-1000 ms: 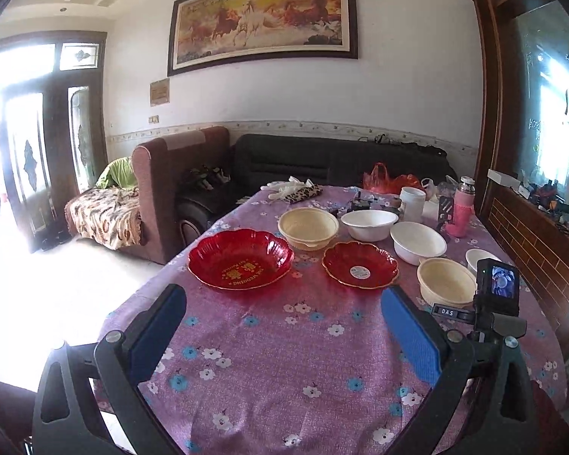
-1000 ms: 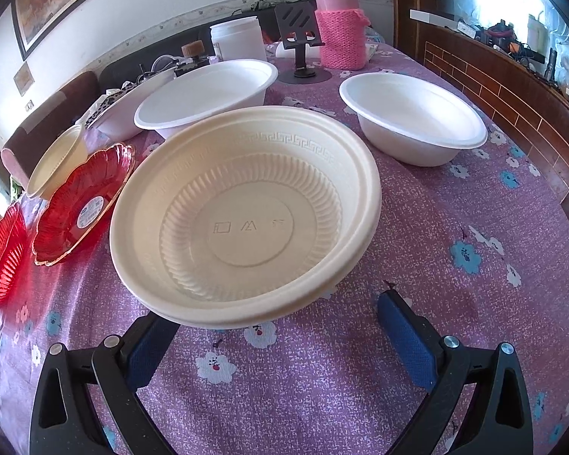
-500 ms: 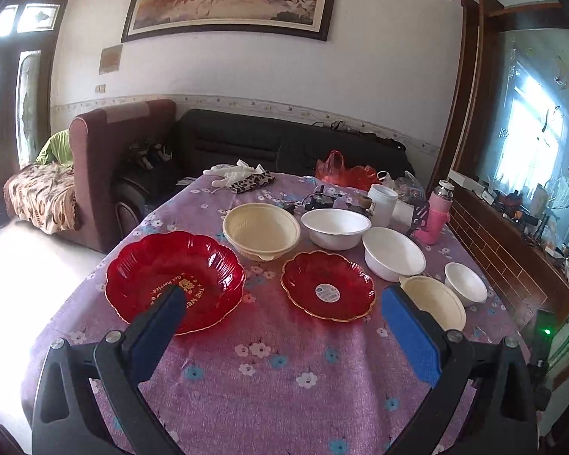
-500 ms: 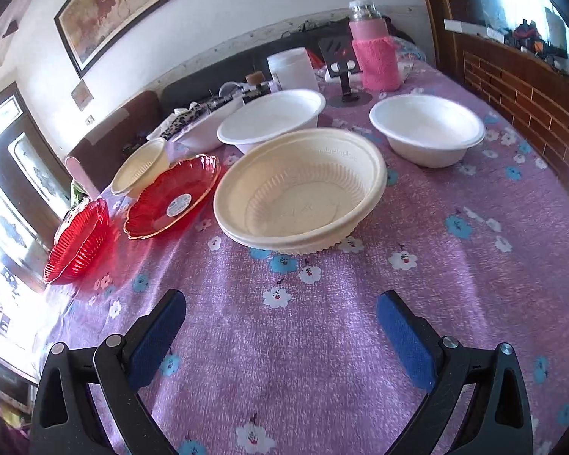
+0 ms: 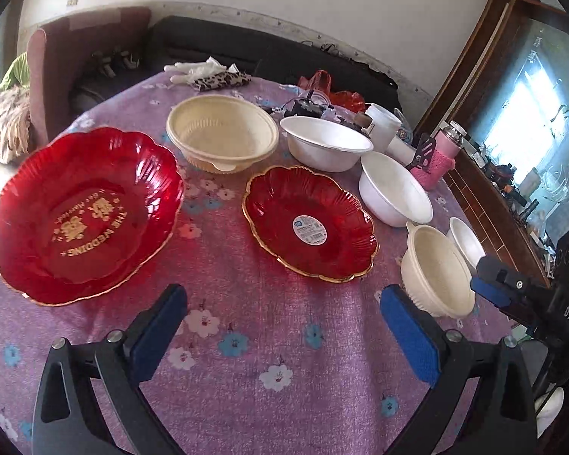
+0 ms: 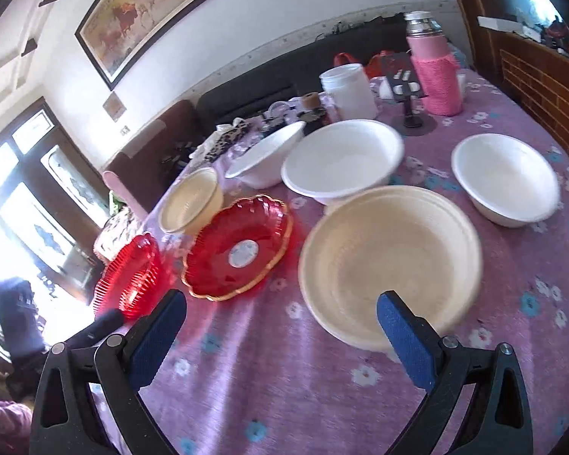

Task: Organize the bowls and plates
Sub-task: 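Move both grippers toward the small red scalloped plate, then close both grippers on the rim of the small red plate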

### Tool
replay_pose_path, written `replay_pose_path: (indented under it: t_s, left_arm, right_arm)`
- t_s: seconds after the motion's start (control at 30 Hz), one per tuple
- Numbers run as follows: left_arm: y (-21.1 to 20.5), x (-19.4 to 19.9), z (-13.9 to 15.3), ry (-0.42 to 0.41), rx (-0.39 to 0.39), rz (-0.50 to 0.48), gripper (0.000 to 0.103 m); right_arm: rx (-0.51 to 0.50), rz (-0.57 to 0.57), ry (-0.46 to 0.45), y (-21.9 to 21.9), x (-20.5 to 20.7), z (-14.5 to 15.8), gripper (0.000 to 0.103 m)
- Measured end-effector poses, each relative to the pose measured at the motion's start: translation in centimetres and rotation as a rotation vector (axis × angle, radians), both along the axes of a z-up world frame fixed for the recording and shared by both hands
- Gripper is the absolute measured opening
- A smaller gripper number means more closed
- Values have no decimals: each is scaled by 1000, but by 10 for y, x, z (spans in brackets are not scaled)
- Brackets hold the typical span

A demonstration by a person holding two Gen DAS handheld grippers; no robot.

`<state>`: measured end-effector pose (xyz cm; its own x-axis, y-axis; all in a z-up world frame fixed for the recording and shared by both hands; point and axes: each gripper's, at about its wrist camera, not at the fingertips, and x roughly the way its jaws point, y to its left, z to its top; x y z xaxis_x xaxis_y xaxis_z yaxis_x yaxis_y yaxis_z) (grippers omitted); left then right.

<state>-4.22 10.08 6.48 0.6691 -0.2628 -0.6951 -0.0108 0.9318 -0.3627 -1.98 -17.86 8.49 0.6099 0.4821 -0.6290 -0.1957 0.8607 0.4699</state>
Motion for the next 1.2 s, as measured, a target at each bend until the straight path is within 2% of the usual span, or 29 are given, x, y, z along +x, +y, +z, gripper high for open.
replay_pose_path:
  t_s: [0.07, 0.13, 0.2, 0.23, 0.4, 0.67, 0.87, 1.0, 1.1, 1.2]
  left_arm:
    - [-1, 21, -8, 42, -55, -18, 84]
    - [-2, 41, -17, 90, -99, -24, 79]
    - [-1, 58, -25, 122, -112, -13, 76]
    - [0, 64, -27, 133, -111, -9, 74]
    - [2, 89, -36, 159, -102, -3, 64]
    - [2, 116, -52, 209, -93, -7, 47]
    - [-2, 118, -55, 207, -60, 2, 42]
    - [-4, 118, -55, 203, -32, 13, 38]
    - [-1, 113, -53, 199, -24, 35, 35]
    - [1, 106, -46, 175, -33, 42, 35]
  right_arm:
    - [13, 46, 24, 18, 26, 2, 98]
    - [-5, 78, 67, 36, 55, -3, 89]
    - [11, 108, 138, 48, 78, -15, 80]
    - [22, 112, 179, 52, 89, -23, 78]
    - [-5, 86, 246, 61, 116, -47, 76]
    - [-81, 69, 243, 68, 132, -49, 76]
    - [-153, 72, 259, 78, 142, -59, 72]
    - [-236, 78, 276, 88, 146, -65, 51]
    - [-284, 69, 265, 86, 145, -62, 31]
    - [-235, 75, 255, 78, 140, -55, 28]
